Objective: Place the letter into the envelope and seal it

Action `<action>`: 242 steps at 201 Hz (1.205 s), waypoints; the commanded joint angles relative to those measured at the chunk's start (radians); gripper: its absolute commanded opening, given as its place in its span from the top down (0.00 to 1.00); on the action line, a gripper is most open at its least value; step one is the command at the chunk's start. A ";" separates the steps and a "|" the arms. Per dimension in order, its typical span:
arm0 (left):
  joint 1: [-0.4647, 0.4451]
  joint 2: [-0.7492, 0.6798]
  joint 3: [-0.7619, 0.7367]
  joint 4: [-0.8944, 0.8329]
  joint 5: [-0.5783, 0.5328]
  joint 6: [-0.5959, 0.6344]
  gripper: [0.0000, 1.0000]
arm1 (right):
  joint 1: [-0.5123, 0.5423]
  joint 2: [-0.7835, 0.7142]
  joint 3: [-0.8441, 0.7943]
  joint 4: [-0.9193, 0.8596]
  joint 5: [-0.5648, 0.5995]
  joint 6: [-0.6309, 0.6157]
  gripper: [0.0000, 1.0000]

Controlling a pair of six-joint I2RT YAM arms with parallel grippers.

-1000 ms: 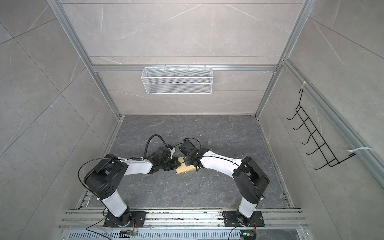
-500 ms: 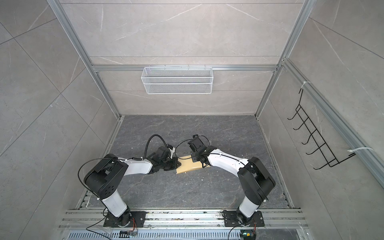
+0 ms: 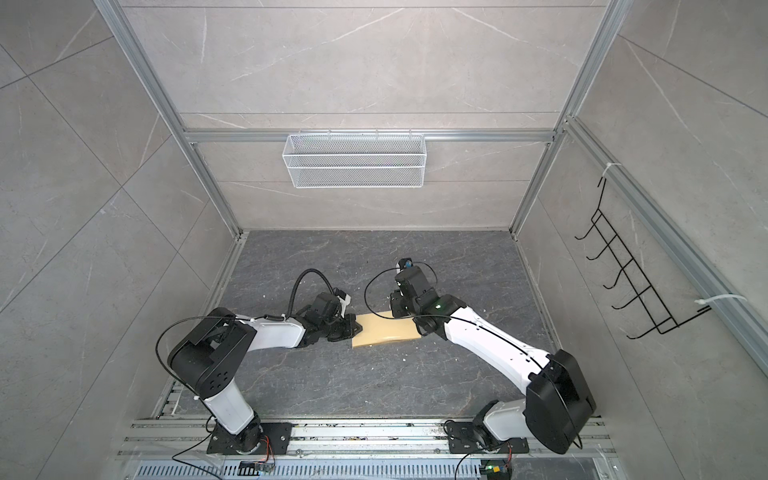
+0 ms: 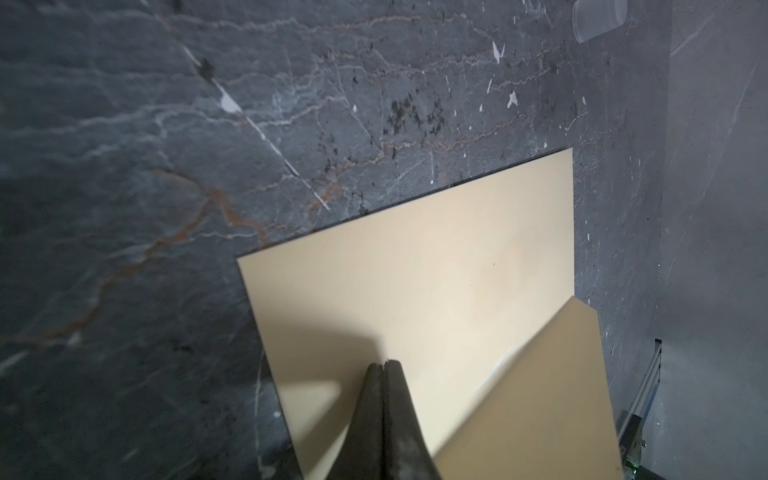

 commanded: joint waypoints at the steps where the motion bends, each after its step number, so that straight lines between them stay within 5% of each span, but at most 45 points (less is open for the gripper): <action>1: 0.006 0.063 -0.039 -0.171 -0.108 0.015 1.00 | -0.001 0.015 -0.007 0.006 -0.047 0.006 1.00; 66: 0.005 0.064 -0.038 -0.164 -0.108 0.010 1.00 | 0.172 0.233 0.144 -0.102 0.093 -0.067 1.00; 161: 0.004 0.069 -0.030 -0.166 -0.104 0.012 1.00 | 0.200 0.390 0.178 -0.114 0.130 -0.045 1.00; 242: 0.004 0.074 -0.022 -0.176 -0.104 0.013 1.00 | 0.171 0.371 0.119 -0.155 0.228 -0.052 1.00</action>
